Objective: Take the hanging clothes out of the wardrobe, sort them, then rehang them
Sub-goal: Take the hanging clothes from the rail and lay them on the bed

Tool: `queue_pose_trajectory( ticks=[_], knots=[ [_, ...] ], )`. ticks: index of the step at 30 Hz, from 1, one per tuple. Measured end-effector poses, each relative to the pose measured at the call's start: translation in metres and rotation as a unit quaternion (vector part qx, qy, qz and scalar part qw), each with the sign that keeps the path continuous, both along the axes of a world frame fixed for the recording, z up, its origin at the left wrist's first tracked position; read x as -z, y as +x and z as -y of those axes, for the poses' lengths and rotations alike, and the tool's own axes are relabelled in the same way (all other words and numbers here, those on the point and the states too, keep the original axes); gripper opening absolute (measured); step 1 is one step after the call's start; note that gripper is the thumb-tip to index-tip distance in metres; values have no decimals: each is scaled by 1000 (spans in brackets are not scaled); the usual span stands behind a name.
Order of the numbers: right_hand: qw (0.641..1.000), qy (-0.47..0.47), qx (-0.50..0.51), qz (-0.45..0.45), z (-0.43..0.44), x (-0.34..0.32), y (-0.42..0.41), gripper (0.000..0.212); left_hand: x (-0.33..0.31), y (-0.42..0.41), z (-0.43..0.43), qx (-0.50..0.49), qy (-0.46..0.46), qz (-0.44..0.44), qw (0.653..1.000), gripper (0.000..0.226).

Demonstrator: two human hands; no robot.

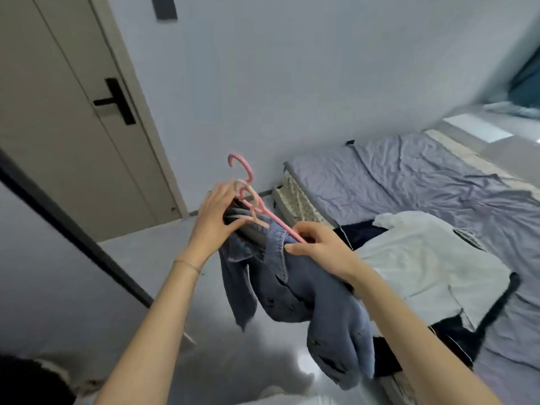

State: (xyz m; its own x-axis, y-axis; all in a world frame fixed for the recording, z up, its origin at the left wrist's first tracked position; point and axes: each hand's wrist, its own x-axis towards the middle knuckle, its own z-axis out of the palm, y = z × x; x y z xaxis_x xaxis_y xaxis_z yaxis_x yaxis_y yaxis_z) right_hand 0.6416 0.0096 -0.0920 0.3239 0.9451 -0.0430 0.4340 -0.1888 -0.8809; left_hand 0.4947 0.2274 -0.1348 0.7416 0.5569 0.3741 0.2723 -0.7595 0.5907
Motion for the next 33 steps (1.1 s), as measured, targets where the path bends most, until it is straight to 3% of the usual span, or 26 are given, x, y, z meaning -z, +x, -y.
queue_pose_trajectory(
  ticks=[2,7,13,17,20,21,29,33],
  knots=[
    [999,7,37,-13,15,-4,24,22,1,47,-3,59,43,-14,997,46],
    [985,4,171,4,58,-11,77,24,8,158,14,133,-11,17,991,28],
    [949,-2,310,52,115,-6,128,26,-7,265,57,259,-2,50,965,33],
    [917,8,386,98,147,-7,168,23,-12,331,89,304,4,83,949,33],
    [886,41,451,95,174,-10,209,6,-22,385,114,326,-1,102,940,32],
    [877,53,468,95,183,-12,225,13,-25,404,123,331,1,103,938,33],
    [856,69,495,130,252,-17,367,22,-37,555,193,347,24,100,932,37],
    [853,38,505,126,280,4,442,25,-15,622,223,349,20,52,935,49]
  ],
)
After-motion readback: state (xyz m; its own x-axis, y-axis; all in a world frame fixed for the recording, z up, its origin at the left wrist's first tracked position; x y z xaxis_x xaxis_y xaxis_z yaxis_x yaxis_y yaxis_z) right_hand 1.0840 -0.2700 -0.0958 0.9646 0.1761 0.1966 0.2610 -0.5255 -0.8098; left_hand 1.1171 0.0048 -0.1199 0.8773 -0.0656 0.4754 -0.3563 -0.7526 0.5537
